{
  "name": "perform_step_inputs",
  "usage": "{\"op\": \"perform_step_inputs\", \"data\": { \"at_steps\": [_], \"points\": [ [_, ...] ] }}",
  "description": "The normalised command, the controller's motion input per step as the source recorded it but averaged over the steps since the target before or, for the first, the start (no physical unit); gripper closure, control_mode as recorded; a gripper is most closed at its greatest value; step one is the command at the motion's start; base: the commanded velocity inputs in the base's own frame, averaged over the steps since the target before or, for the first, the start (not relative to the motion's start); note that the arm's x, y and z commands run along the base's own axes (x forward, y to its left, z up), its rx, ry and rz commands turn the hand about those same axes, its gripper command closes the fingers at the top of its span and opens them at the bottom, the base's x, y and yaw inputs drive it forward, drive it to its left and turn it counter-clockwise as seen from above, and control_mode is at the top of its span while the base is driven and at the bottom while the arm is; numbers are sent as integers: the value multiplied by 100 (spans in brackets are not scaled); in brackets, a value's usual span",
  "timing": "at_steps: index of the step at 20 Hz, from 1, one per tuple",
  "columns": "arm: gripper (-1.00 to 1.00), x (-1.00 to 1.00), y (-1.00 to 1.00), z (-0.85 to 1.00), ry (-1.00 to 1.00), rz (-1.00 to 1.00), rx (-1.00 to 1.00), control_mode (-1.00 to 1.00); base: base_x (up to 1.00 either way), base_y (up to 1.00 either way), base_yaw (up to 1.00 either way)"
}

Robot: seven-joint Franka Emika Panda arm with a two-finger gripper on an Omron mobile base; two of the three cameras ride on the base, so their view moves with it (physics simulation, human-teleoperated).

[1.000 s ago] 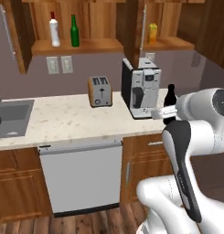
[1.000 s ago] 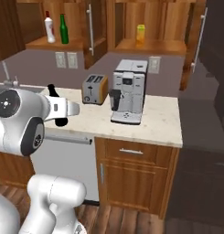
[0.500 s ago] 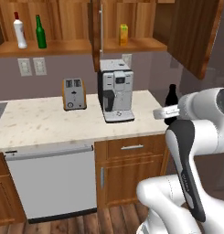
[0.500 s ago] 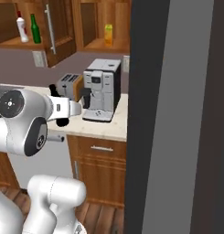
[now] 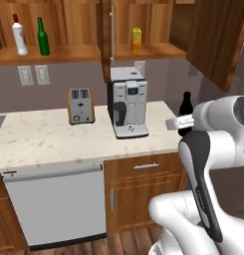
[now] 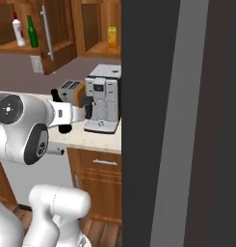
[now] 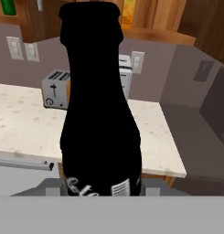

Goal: Sort all alcoholic drinks to one cabinet, and non-alcoholic drinks to the other.

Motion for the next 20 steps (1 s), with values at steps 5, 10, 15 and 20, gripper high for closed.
{"op": "perform_step_inputs", "data": {
  "at_steps": [5,10,15,20],
  "points": [
    [100,0,0,0,0,0,0,100,53,-10,0],
    [100,0,0,0,0,0,0,100,59,-11,0],
    [100,0,0,0,0,0,0,100,53,-14,0],
    [100,0,0,0,0,0,0,100,56,-16,0]
  ]
}}
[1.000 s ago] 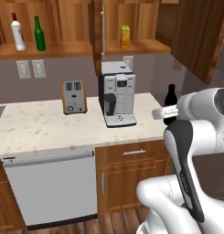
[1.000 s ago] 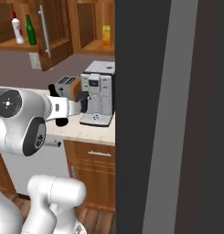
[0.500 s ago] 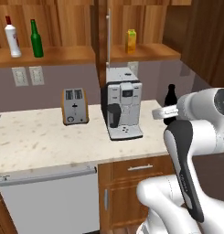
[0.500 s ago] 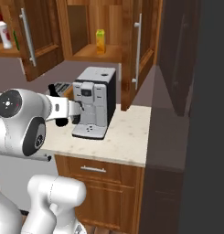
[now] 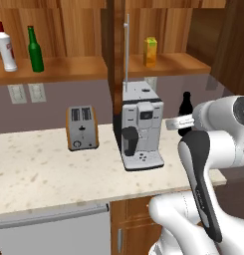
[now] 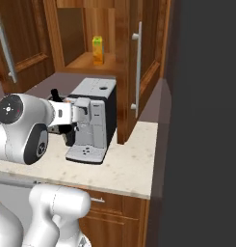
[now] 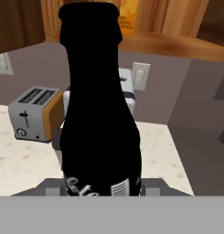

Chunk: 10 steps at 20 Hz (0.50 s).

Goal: Sort all alcoholic drinks to one cabinet, and non-alcoholic drinks to the other.

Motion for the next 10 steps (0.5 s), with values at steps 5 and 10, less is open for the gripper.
{"op": "perform_step_inputs", "data": {
  "at_steps": [5,10],
  "points": [
    [100,0,0,0,0,0,0,100,50,-13,0],
    [100,0,0,0,0,0,0,100,43,-13,0]
  ]
}}
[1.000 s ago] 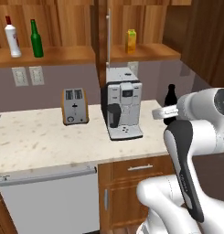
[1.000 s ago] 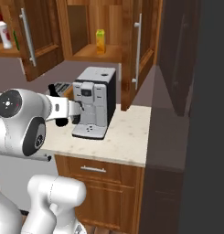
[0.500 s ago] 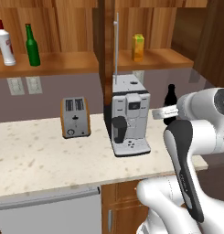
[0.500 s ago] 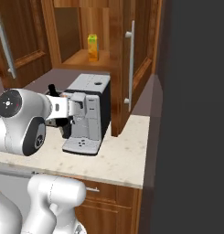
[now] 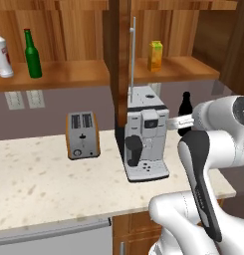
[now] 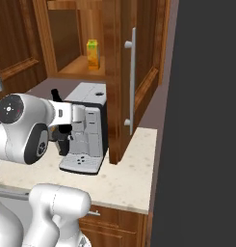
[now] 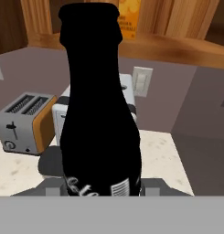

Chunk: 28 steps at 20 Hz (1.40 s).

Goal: Sort all alcoholic drinks to one cabinet, and non-alcoholic drinks to the other.

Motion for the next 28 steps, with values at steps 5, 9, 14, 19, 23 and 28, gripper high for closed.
{"op": "perform_step_inputs", "data": {
  "at_steps": [5,9,14,19,23,28],
  "points": [
    [100,0,0,0,0,0,0,100,8,-12,0],
    [100,-2,-6,19,-7,0,0,-100,0,-3,0],
    [100,0,-24,65,-15,-1,0,-100,0,0,0],
    [100,4,-39,71,-10,-6,0,-100,0,0,0],
    [100,45,-31,38,-1,-11,0,-100,0,0,0],
    [100,60,-13,38,0,-14,0,-100,0,0,0]
  ]
}}
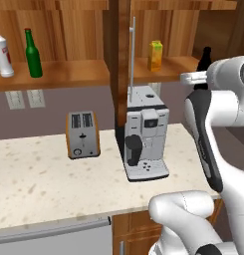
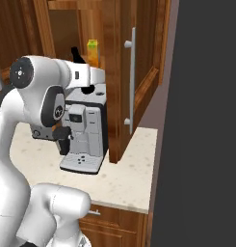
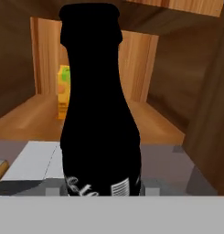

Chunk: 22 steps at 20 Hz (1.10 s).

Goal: Sort all alcoholic drinks to one cabinet, and non-alcoholic drinks to the other.

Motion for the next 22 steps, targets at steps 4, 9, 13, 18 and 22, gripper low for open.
{"op": "perform_step_inputs", "data": {
  "at_steps": [4,9,13,18,22],
  "points": [
    [100,69,-2,30,0,-7,0,-100,0,0,0],
    [100,63,-13,15,-2,0,3,-100,0,0,0],
    [100,58,-9,0,0,0,3,-100,0,0,0],
    [100,63,-15,-9,0,0,2,-100,0,0,0],
    [100,69,-13,-23,0,0,1,-100,0,0,0]
  ]
}}
